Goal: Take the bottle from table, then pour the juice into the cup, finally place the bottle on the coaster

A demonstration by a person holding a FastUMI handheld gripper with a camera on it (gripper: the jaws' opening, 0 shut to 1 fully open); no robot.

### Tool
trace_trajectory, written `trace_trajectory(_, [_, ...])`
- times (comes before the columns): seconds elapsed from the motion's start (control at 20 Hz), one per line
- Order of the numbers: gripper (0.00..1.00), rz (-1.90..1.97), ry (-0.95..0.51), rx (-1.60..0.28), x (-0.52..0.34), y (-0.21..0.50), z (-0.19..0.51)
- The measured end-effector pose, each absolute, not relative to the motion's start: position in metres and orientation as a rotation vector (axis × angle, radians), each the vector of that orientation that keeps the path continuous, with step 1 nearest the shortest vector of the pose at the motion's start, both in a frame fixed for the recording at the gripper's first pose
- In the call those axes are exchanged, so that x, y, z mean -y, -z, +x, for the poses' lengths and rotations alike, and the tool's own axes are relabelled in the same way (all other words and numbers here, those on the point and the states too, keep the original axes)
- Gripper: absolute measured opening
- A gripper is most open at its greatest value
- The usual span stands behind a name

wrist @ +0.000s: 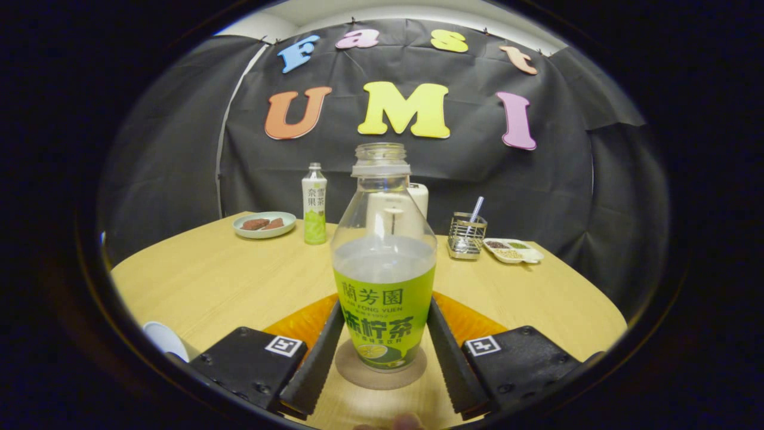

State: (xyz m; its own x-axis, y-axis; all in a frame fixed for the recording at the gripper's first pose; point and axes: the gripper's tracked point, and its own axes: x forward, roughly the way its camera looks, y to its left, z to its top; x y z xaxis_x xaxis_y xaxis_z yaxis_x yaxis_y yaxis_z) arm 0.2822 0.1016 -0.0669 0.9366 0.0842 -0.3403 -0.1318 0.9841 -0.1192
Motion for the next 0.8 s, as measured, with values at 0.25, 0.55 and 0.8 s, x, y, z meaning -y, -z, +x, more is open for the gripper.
trace_trajectory(0.25, [0.94, -0.135, -0.106, -0.343, -0.103, 0.066, 0.282])
trace_trajectory(0.55, [1.0, -0.128, -0.107, -0.324, -0.103, 0.059, 0.276])
trace_trajectory(0.8, [1.0, -0.134, -0.122, -0.294, -0.107, 0.044, 0.262])
